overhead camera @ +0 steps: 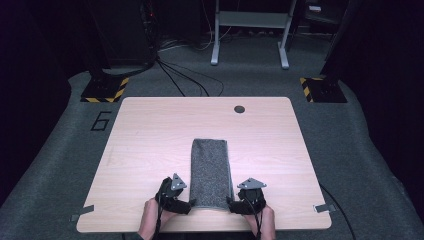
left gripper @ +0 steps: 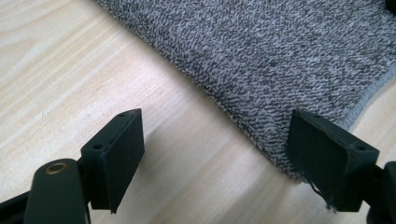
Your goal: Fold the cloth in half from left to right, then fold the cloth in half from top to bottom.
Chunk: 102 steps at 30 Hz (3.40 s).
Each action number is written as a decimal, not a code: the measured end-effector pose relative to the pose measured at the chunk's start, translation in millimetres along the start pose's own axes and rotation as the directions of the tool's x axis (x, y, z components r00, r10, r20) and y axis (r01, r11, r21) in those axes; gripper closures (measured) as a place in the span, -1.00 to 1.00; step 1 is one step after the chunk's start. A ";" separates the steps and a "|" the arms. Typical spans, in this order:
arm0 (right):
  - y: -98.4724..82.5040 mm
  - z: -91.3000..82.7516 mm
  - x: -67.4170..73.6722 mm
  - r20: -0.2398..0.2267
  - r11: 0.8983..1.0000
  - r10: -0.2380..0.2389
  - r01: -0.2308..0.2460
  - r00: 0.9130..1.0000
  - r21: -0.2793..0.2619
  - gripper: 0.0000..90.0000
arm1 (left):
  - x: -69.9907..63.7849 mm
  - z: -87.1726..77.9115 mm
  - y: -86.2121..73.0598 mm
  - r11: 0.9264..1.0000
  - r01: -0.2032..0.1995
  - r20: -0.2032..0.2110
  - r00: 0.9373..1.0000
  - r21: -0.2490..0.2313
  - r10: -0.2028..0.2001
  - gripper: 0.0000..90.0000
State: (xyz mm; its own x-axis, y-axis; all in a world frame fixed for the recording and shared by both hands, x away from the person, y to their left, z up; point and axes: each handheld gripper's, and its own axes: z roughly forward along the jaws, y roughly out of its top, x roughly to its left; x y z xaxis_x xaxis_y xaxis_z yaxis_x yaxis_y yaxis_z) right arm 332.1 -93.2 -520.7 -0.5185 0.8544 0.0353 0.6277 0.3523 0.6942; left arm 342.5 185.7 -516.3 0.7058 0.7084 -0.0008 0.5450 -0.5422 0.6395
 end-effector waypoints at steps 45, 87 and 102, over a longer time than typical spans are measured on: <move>158.6 111.6 -79.9 -0.065 0.996 0.029 -0.023 0.997 0.088 -0.08 | 142.1 70.2 119.1 0.965 0.260 -0.005 0.965 -0.034 -0.261 -0.49; 153.1 129.3 -77.8 -0.036 0.999 0.027 -0.025 0.999 0.045 0.89 | 121.3 96.4 124.7 0.988 0.146 -0.090 0.985 -0.054 -0.151 0.93; 161.1 101.0 -70.5 -0.062 0.998 0.014 -0.018 0.998 -0.059 0.90 | 126.5 66.5 125.8 0.978 0.158 -0.067 0.983 -0.134 -0.168 0.95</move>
State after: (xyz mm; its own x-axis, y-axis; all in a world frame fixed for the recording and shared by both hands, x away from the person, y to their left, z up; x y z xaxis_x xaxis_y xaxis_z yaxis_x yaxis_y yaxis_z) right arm 528.4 -58.1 -484.0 -0.5443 0.8341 0.0894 0.6015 0.3137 0.7347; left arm 530.4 177.1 -487.1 0.5721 0.8182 -0.0563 0.5841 -0.3583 0.7283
